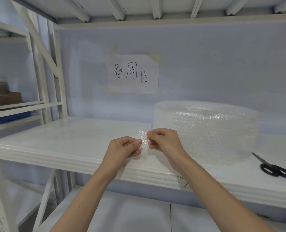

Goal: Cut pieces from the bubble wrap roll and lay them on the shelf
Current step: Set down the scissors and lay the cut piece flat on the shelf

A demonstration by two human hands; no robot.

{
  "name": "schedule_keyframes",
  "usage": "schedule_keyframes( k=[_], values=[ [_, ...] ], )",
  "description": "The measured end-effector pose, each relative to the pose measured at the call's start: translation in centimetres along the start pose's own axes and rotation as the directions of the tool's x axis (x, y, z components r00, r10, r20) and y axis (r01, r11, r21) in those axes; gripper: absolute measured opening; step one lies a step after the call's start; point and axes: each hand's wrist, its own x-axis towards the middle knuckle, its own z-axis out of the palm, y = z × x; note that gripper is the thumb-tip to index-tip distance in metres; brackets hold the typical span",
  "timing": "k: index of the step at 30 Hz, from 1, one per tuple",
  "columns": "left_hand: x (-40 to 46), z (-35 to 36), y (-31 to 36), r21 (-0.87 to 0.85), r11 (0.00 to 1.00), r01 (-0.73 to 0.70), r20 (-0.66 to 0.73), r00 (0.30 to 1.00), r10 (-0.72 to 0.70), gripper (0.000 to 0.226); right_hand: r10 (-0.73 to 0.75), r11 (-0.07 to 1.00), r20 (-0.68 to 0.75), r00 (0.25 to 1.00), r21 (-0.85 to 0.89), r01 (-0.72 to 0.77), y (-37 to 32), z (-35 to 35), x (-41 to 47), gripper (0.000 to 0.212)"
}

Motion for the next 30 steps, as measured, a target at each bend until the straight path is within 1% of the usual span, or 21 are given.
schedule_keyframes(
  k=[6,10,14,19,25,30],
  values=[
    [-0.26,-0.18,0.37,-0.051,0.998,0.033,0.057,0.998,-0.03,0.014,-0.009,1.0,-0.001,1.0,-0.011,0.009,-0.03,0.14,-0.1,0.012],
    [-0.2,-0.24,0.5,-0.111,0.992,0.06,0.041,0.998,-0.055,0.014,-0.013,1.0,0.004,1.0,-0.007,0.013,-0.05,0.14,-0.22,0.011],
    [-0.07,-0.35,0.47,-0.122,0.99,0.067,0.048,0.997,-0.062,0.013,-0.025,1.0,0.007,1.0,-0.004,0.025,-0.18,0.15,-0.14,0.011],
    [-0.1,-0.14,0.25,-0.064,0.996,0.063,0.018,0.998,-0.062,0.013,-0.027,1.0,-0.001,1.0,-0.011,0.027,-0.16,0.11,-0.07,0.01],
    [-0.09,0.4,0.02,0.034,0.999,0.024,-0.039,0.999,-0.023,0.014,-0.029,0.999,-0.011,1.0,-0.016,0.029,0.06,0.0,-0.11,0.009],
    [-0.04,0.35,0.02,0.078,0.997,-0.002,-0.053,0.999,0.006,0.015,-0.02,1.0,-0.016,1.0,-0.015,0.02,0.29,0.04,-0.12,0.009]
  ],
)
